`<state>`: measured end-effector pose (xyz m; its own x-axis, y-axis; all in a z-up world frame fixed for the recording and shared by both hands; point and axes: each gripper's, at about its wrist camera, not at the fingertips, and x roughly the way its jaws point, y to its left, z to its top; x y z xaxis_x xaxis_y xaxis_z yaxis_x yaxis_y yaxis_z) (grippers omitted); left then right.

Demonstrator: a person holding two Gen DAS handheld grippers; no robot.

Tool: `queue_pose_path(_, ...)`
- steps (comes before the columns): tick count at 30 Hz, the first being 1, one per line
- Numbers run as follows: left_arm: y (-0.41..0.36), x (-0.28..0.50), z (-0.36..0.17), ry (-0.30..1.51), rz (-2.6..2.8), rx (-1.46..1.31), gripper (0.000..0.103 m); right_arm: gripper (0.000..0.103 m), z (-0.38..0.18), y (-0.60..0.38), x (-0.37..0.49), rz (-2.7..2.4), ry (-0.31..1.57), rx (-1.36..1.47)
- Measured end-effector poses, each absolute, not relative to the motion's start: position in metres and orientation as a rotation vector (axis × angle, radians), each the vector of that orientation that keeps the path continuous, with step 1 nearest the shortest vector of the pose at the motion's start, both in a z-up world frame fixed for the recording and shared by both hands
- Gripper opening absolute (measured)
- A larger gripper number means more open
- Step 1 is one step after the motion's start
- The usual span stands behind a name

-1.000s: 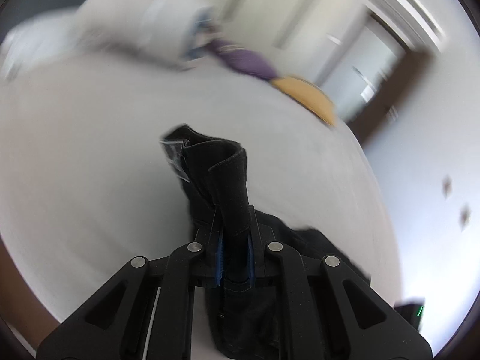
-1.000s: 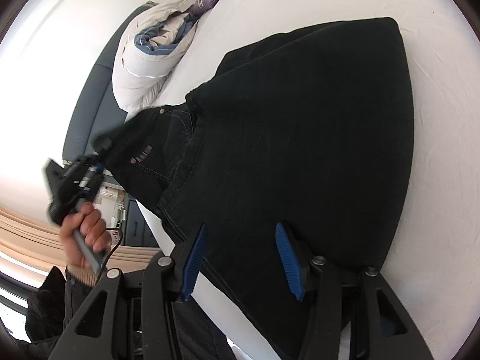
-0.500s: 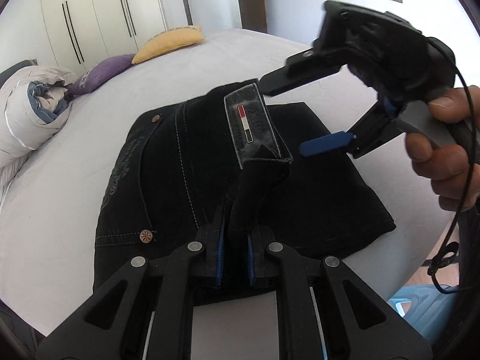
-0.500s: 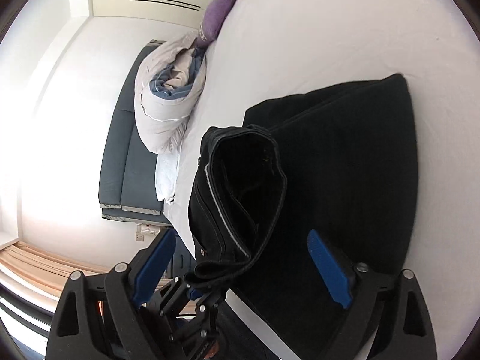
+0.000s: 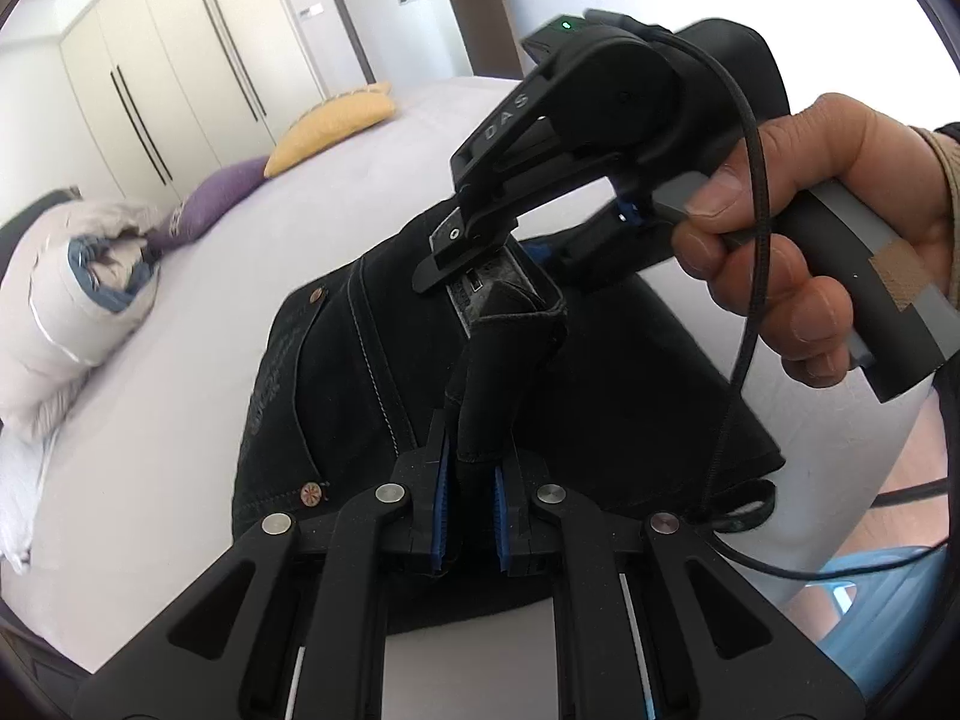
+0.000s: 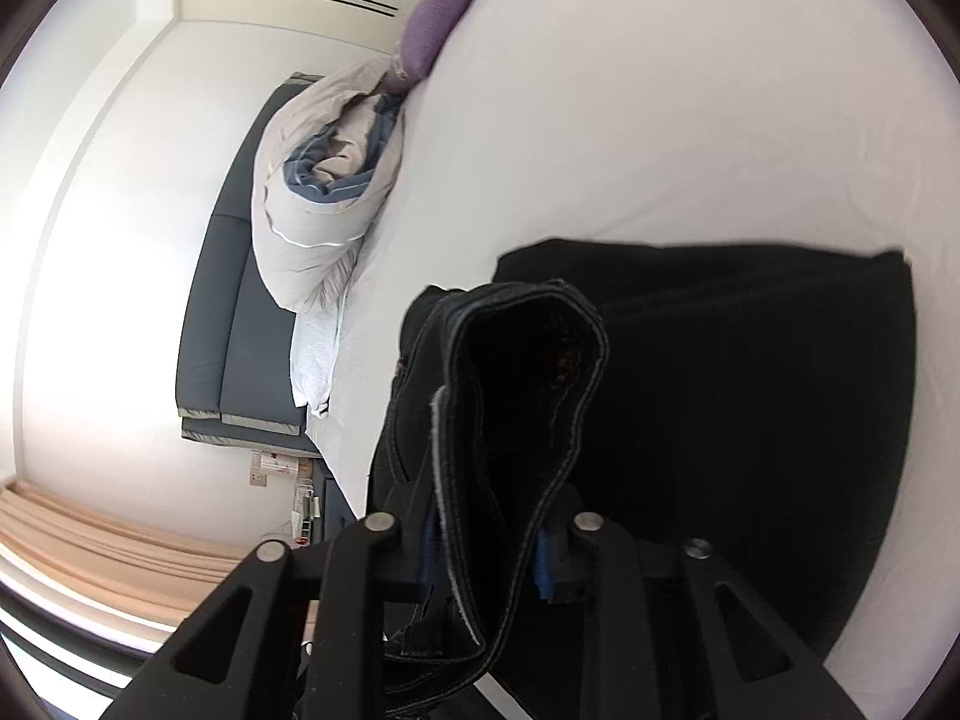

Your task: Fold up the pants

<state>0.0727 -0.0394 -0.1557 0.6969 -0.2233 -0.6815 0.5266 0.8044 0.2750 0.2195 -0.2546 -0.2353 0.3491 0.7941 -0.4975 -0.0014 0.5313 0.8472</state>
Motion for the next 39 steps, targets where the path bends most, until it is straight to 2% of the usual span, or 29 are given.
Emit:
queue_pose_path(8, -0.076, 0.047, -0.141, 0.628, -0.501, 0.514, 0.010, 0.019, -0.223, -0.301, 0.208, 0.610, 1.042, 0.868)
queue_pose_path(15, -0.102, 0.030, -0.175, 0.701, -0.539, 0.536, 0.010, 0.019, -0.267, -0.329, 0.184, 0.530, 1.084, 0.900)
queue_pose_path(23, -0.106, 0.028, -0.212, 0.750, -0.537, 0.601, 0.011, 0.018, -0.288, -0.334, 0.177, 0.514, 1.073, 0.922)
queue_pose_path(29, -0.118, 0.015, -0.210, 0.740, -0.488, 0.625, 0.013, 0.021, -0.291, -0.341, 0.175, 0.525, 1.086, 0.942)
queue_pose_path(32, -0.113, 0.005, -0.200, 0.751, -0.524, 0.606, 0.021, 0.025, -0.287, -0.342, 0.175, 0.517, 1.087, 0.927)
queue_pose_path(35, -0.102, -0.007, -0.187, 0.764, -0.583, 0.561, 0.035, 0.028, -0.287, -0.347, 0.176, 0.506, 1.086, 0.937)
queue_pose_path(36, -0.096, -0.011, -0.182, 0.774, -0.605, 0.535, 0.061, 0.032, -0.285, -0.347, 0.176, 0.502, 1.089, 0.934)
queue_pose_path(37, -0.086, -0.015, -0.171, 0.762, -0.609, 0.511, 0.077, 0.033, -0.283, -0.348, 0.175, 0.496, 1.089, 0.928)
queue_pose_path(39, -0.070, -0.023, -0.154, 0.724, -0.593, 0.457, 0.079, 0.037, -0.274, -0.352, 0.173, 0.460, 1.089, 0.907)
